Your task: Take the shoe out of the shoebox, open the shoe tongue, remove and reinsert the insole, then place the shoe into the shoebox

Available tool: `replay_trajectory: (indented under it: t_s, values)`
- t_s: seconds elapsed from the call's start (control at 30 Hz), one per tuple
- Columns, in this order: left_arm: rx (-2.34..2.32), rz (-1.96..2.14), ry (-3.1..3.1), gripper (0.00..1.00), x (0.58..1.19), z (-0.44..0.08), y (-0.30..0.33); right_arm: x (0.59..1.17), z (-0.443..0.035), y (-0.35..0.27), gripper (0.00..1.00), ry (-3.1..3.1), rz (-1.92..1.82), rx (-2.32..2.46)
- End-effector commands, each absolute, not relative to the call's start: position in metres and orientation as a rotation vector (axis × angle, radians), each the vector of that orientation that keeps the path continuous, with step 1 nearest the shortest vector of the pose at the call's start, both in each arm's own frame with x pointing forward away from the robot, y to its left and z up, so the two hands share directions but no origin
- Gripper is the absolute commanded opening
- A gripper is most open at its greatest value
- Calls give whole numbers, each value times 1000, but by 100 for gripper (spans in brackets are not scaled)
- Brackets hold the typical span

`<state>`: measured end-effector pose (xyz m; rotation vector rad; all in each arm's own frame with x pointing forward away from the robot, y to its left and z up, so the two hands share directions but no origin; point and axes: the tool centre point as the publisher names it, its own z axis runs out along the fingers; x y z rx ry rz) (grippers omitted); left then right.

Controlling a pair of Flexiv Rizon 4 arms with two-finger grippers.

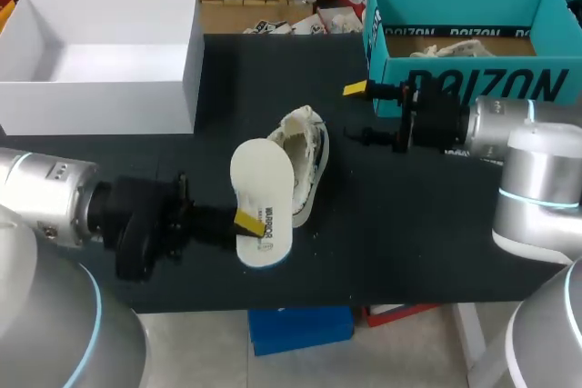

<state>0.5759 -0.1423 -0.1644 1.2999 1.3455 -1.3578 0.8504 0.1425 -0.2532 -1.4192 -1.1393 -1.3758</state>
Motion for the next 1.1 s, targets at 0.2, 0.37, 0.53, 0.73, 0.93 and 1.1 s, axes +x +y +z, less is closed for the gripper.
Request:
replay_trajectory:
  t_s: [0.2, 0.37, 0.53, 0.73, 0.93, 1.1]
  values:
    - [1319, -1313, 1305, 0, 597, -212, -135, 850, -254, 144, 100, -1138, -1378, -1424]
    - [1350, -1284, 1306, 0, 618, -224, -134, 850, -254, 144, 100, -1138, -1378, -1424]
    - [1388, -1271, 1298, 0, 636, -234, -139, 850, -254, 144, 100, -1138, -1378, -1424]
    - [1335, -1273, 1358, 0, 643, -237, -139, 850, -254, 144, 100, -1138, -1378, -1424]
    - [1335, -1273, 1358, 0, 643, -237, -139, 850, -254, 144, 100, -1138, -1378, -1424]
    - [1335, -1273, 1358, 0, 643, -237, -139, 850, -254, 144, 100, -1138, -1378, -1424]
